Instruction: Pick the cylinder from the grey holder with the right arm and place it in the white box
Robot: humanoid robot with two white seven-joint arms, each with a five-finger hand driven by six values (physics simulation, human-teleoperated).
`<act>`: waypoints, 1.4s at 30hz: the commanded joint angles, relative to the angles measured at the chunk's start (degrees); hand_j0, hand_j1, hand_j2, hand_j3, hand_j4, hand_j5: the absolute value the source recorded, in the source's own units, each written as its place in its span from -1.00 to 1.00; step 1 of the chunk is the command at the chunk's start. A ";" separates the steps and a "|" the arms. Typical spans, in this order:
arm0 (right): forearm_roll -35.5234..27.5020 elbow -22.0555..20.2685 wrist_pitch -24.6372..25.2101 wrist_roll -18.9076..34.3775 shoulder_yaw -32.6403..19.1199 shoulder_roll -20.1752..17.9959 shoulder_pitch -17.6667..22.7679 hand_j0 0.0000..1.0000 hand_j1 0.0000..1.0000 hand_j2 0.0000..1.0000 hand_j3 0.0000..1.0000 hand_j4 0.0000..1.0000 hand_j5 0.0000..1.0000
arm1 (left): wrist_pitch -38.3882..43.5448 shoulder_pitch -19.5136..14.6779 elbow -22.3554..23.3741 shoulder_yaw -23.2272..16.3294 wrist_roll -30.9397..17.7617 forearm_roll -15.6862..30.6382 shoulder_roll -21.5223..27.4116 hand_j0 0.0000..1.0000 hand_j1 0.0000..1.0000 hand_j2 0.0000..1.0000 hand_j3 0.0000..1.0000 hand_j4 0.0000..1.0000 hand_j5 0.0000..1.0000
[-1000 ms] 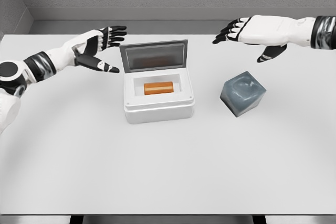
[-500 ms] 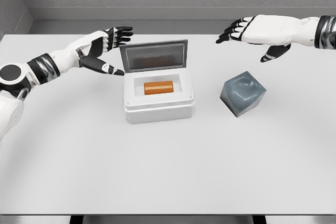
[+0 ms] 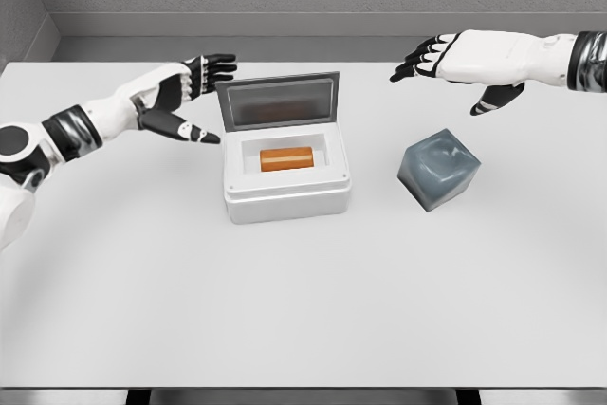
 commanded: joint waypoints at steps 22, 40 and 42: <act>-0.27 -0.09 0.16 -0.03 -0.05 -0.38 0.44 1.00 1.00 1.00 1.00 1.00 1.00 | -0.35 0.97 -5.63 0.12 0.00 4.47 4.47 1.00 1.00 1.00 1.00 1.00 1.00; -0.27 -0.79 0.16 -0.03 -0.14 -0.38 0.70 1.00 1.00 1.00 1.00 1.00 1.00 | -0.35 2.90 -11.61 0.03 0.00 5.35 8.08 1.00 1.00 1.00 1.00 1.00 1.00; -0.27 -0.79 0.16 -0.03 -0.14 -0.38 0.70 1.00 1.00 1.00 1.00 1.00 1.00 | -0.18 2.81 -11.43 0.12 0.00 5.35 8.34 1.00 1.00 1.00 1.00 1.00 1.00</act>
